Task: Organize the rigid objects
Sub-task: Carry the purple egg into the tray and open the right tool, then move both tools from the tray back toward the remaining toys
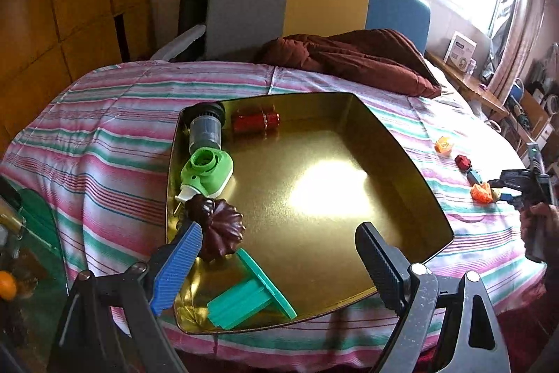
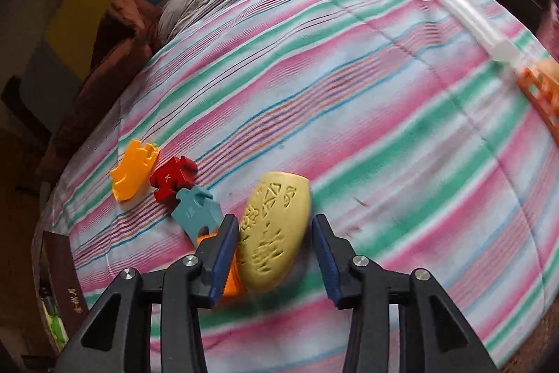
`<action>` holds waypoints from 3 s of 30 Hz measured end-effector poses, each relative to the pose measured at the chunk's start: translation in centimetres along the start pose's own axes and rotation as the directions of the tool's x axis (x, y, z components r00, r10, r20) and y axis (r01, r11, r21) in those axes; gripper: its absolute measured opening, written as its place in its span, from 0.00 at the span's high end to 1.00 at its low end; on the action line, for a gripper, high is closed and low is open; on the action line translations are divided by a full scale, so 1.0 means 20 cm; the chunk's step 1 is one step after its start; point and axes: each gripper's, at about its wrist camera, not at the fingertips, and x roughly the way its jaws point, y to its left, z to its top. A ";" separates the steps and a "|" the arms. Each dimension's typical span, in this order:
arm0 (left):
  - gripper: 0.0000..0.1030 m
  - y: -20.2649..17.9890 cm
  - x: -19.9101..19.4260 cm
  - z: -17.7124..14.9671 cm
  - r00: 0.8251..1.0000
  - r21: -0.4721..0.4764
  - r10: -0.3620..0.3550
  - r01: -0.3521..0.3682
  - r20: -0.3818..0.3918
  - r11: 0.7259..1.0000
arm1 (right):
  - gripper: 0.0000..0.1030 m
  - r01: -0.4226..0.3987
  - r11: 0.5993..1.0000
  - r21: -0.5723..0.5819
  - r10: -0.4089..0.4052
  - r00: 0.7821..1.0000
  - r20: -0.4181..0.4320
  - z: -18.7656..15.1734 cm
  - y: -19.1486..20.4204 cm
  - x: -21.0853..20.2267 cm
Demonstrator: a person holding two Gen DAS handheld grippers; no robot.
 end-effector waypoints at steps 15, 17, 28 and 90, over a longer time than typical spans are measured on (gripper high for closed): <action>0.12 0.03 -0.02 -0.01 0.998 -0.007 0.055 -0.055 0.009 0.998 | 0.60 0.014 0.995 -0.099 0.004 0.984 0.178 0.00 0.07 -0.18; 0.12 0.08 -0.05 -0.01 0.997 -0.028 0.070 -0.070 0.022 0.997 | 0.60 -0.054 0.988 -0.147 0.082 0.978 0.191 -0.01 0.13 -0.22; 0.12 0.34 -0.08 -0.07 0.994 -0.142 0.111 -0.106 0.022 0.984 | 0.60 -0.308 0.767 -0.563 0.372 0.928 0.000 -0.41 1.08 -0.46; 0.12 0.19 -0.18 -0.08 0.991 -0.026 0.113 -0.111 0.077 0.993 | 0.47 -0.179 0.672 -0.718 0.319 0.946 0.063 -0.71 1.31 -0.45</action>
